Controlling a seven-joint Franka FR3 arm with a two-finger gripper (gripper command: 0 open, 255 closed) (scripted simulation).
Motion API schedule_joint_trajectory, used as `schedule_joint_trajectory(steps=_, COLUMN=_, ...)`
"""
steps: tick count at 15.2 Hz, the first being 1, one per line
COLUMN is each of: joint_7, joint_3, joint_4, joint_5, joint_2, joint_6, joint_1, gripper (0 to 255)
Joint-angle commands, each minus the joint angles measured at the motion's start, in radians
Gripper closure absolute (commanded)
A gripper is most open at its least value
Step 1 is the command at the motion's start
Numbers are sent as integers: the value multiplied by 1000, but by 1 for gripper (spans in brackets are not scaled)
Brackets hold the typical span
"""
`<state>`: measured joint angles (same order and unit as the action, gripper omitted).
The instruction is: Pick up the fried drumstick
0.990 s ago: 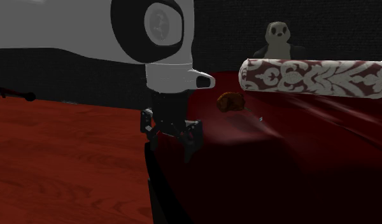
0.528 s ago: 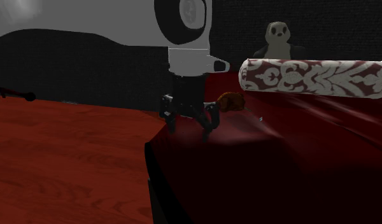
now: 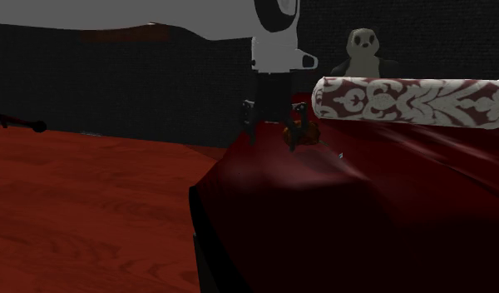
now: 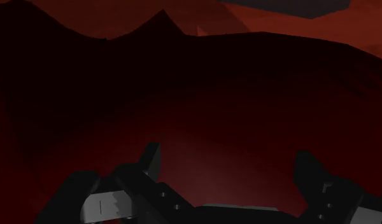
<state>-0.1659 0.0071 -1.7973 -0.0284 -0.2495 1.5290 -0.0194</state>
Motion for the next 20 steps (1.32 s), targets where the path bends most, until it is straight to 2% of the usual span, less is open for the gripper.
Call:
schedule_joint_trajectory(steps=1, joint_7=-16, joint_3=1, joint_4=105, joint_5=-11, joint_2=81, joint_6=-25, joint_1=1, gripper=0)
schedule_joint_trajectory(steps=5, joint_7=-48, joint_3=6, joint_4=359, joint_5=-35, joint_2=262, joint_6=-98, joint_1=5, gripper=0)
schedule_joint_trajectory(steps=10, joint_7=-87, joint_3=12, joint_4=762, joint_5=-67, joint_2=523, joint_6=-240, joint_1=16, gripper=0)
schedule_joint_trajectory(steps=17, joint_7=-78, joint_3=12, joint_4=557, joint_5=-63, joint_2=451, joint_6=-107, joint_1=13, gripper=0)
schedule_joint_trajectory(steps=19, joint_7=-77, joint_3=12, joint_4=543, joint_5=-63, joint_2=447, joint_6=-97, joint_1=13, gripper=0)
schedule_joint_trajectory(steps=20, joint_7=-77, joint_3=12, joint_4=541, joint_5=-63, joint_2=446, joint_6=-97, joint_1=12, gripper=255)
